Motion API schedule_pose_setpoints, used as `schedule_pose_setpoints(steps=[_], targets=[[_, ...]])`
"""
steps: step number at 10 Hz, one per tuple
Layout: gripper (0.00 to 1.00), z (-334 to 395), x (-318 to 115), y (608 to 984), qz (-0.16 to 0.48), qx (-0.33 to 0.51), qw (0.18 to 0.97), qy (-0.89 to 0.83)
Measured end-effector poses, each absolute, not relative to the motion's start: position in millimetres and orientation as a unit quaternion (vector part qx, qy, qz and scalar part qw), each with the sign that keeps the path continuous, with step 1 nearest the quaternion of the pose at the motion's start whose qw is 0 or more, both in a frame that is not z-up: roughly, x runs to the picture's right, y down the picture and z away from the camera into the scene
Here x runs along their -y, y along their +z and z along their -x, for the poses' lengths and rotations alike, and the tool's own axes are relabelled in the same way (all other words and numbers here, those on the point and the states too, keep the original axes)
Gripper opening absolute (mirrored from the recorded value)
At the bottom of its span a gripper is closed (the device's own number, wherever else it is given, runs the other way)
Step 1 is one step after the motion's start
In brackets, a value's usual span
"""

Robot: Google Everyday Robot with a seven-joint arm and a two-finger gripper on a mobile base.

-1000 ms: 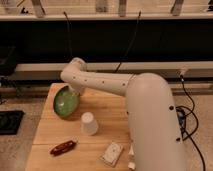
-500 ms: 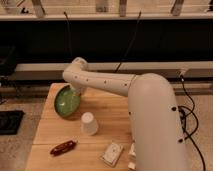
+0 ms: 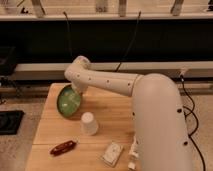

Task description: Pick up the ceramic bowl

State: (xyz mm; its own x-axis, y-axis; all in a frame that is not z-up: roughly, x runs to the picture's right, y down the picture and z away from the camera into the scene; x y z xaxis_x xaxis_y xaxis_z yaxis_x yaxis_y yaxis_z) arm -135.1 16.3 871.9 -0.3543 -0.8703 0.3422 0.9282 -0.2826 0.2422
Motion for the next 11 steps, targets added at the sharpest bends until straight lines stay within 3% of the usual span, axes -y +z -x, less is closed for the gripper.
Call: schedule_pose_setpoints(steps=[11], targets=[[0.03, 126, -2, 861, 0.054, 0.2, 0.543, -0.814]])
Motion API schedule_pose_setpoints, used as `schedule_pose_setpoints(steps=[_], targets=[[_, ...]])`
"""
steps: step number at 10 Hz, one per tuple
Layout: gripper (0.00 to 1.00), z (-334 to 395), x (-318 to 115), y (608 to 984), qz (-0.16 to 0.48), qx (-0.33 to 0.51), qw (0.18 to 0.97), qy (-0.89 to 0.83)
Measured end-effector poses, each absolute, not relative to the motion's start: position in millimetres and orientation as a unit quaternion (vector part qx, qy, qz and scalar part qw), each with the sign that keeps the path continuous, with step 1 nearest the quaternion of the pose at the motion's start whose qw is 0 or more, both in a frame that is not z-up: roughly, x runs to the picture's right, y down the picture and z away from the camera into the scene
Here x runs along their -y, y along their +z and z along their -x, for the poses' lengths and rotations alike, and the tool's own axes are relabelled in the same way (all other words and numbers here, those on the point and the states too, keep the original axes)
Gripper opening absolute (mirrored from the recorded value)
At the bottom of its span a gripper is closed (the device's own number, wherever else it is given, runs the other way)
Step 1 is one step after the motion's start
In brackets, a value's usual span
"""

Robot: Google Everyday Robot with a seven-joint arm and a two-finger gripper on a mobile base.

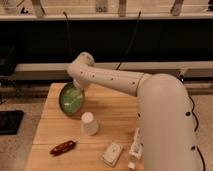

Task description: Pick up the ceramic bowl

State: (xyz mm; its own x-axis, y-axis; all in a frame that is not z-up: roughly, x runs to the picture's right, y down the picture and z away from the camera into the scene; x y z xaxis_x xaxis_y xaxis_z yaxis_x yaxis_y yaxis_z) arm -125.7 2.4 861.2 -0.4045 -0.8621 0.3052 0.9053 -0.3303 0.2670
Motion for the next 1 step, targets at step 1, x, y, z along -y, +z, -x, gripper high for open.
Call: schedule_pose_setpoints(steps=[1], targets=[[0.03, 125.7, -1.0, 861.6, 0.052, 0.2, 0.538, -0.817]])
